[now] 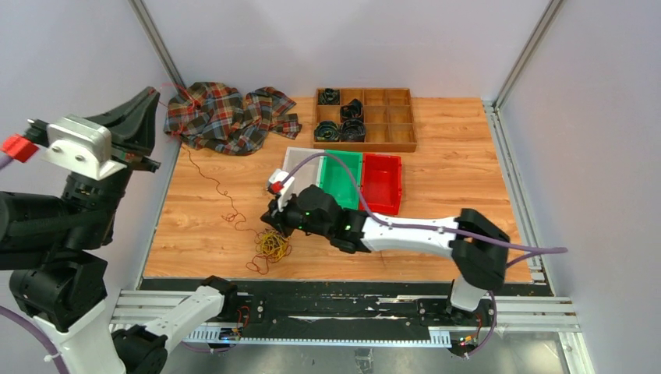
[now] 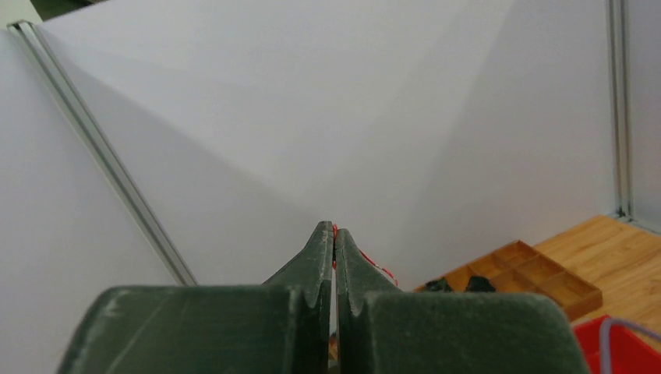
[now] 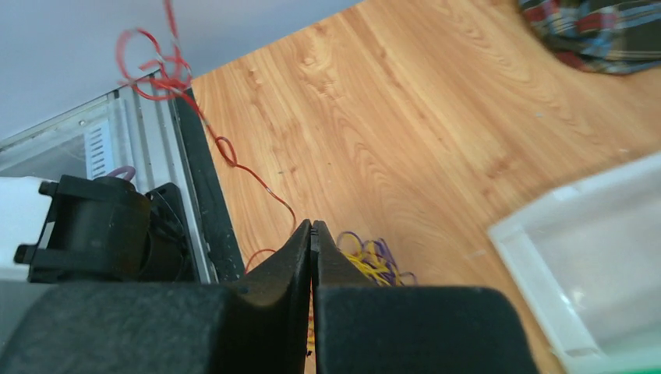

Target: Untangle the cables

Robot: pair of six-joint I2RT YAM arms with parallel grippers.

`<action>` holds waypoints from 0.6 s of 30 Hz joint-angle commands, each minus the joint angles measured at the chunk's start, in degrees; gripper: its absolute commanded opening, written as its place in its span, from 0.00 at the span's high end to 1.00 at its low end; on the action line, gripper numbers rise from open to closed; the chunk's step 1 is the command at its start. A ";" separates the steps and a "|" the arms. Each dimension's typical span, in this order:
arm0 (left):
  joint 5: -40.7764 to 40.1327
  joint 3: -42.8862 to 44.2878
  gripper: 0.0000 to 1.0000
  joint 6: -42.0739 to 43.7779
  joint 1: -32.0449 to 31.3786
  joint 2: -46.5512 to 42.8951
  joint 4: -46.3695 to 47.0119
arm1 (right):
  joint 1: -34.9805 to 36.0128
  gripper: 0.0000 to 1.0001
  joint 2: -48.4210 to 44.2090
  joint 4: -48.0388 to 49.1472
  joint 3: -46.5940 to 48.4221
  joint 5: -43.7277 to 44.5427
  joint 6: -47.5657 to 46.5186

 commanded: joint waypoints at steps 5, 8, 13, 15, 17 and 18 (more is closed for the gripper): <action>-1.14 -20.13 1.00 -2.07 -0.33 -8.80 1.22 | -2.93 0.99 -17.51 -1.09 -9.40 1.69 -4.11; -1.00 -20.17 0.99 -2.05 -0.35 -8.48 2.34 | -3.66 0.81 -18.02 -0.21 -12.11 -0.37 -1.92; -0.30 -15.12 1.00 -0.25 -0.34 -5.81 2.60 | -2.30 0.29 -11.10 5.43 -12.00 -3.84 1.36; -0.79 -13.94 1.00 0.47 -0.38 -5.38 2.93 | -1.38 0.28 -7.31 6.16 -9.66 -5.06 0.81; -1.04 -12.99 1.00 1.12 -0.40 -5.20 2.95 | -0.38 0.28 -3.28 5.60 -6.00 -4.79 -0.29; -1.04 -12.59 1.00 1.33 -0.35 -5.05 3.03 | -0.12 0.27 -1.12 5.21 -4.27 -4.76 -0.64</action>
